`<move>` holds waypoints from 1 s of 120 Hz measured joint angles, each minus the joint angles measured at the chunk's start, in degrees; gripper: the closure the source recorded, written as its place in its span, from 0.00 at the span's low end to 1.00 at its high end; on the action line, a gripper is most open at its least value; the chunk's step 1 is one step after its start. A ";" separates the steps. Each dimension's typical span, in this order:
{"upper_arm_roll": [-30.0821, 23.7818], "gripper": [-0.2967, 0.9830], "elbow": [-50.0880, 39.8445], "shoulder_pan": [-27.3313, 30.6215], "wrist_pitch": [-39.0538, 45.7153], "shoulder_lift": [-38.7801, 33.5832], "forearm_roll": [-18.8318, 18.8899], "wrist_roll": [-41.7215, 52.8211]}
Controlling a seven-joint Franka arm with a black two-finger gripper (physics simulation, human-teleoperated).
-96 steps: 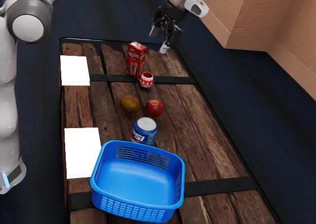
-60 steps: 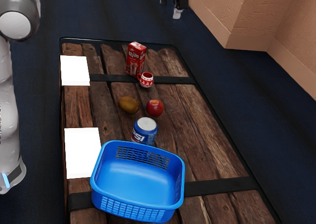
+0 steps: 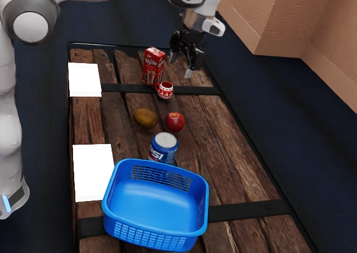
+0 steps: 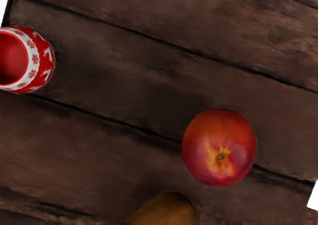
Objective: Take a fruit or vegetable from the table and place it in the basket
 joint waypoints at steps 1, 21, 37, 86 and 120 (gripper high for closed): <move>-0.06 0.23 -1.32 0.01 0.69 -0.29 -0.10 0.04; -3.74 0.23 -16.60 2.19 13.48 -3.15 -1.02 1.48; -6.25 0.23 -23.01 2.90 20.86 -3.75 -1.25 2.54; -7.24 0.23 -29.14 -3.32 31.72 -4.93 -1.36 4.57; -7.18 0.23 -32.44 -0.49 33.05 -8.58 -1.36 5.32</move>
